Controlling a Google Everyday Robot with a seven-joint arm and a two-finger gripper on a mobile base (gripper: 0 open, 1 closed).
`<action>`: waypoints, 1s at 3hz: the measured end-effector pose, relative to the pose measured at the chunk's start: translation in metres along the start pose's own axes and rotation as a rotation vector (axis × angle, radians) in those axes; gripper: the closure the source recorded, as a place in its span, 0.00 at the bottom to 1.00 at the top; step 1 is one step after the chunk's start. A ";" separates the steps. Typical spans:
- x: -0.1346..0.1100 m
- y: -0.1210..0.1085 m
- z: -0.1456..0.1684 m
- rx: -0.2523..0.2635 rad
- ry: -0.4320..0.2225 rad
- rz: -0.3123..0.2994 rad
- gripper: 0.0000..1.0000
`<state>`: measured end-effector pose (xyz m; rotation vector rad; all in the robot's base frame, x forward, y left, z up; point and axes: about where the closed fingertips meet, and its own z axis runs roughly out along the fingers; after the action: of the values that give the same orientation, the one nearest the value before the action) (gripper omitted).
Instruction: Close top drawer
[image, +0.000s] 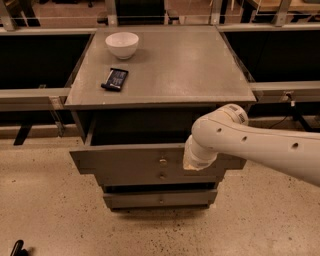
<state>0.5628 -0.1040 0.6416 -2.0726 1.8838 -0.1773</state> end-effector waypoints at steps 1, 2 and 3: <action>0.000 0.000 0.000 0.000 0.000 0.000 0.05; 0.000 0.000 0.000 0.000 0.000 0.000 0.00; 0.000 0.000 0.000 0.000 0.000 0.000 0.00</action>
Offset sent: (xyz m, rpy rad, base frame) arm 0.0000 0.0000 0.0000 0.0000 0.0000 0.0000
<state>0.5628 -0.1040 0.6415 -2.0727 1.8838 -0.1773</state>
